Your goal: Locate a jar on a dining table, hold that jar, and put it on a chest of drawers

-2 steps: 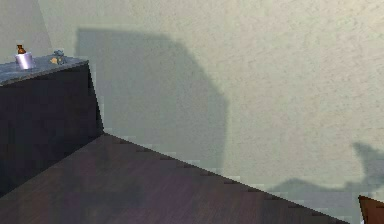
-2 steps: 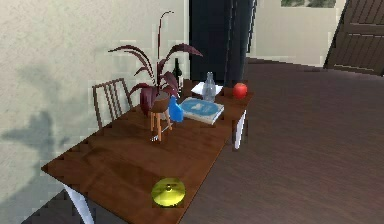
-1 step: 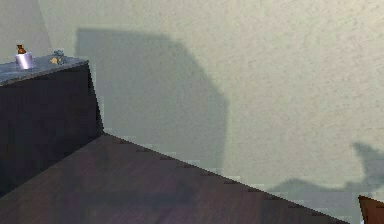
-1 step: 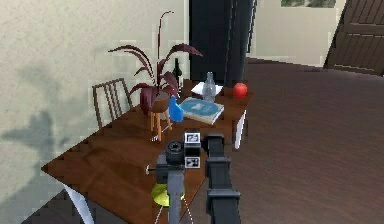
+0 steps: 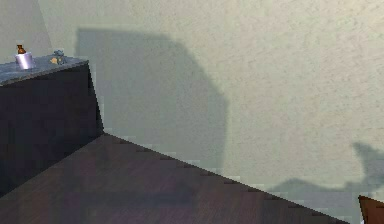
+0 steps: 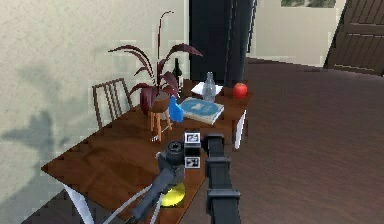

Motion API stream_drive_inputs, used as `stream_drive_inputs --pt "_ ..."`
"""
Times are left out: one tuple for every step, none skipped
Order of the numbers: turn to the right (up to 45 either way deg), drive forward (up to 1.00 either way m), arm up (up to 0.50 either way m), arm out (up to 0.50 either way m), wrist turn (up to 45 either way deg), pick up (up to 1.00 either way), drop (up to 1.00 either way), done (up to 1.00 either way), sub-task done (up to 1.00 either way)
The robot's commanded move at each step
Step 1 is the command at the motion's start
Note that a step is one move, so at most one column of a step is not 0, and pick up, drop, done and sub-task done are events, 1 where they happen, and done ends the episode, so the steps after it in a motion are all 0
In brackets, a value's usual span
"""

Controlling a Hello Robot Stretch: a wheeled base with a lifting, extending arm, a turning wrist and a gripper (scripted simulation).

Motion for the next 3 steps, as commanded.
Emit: stream_drive_inputs --pt "0.0 0.0 0.0 0.0 45.0 0.0 0.0 0.0 0.0" --pt "0.0 0.0 0.0 0.0 45.0 0.0 0.0 0.0 0.0" --pt "0.0 0.0 0.0 0.0 21.0 0.0 0.0 0.0 0.0"
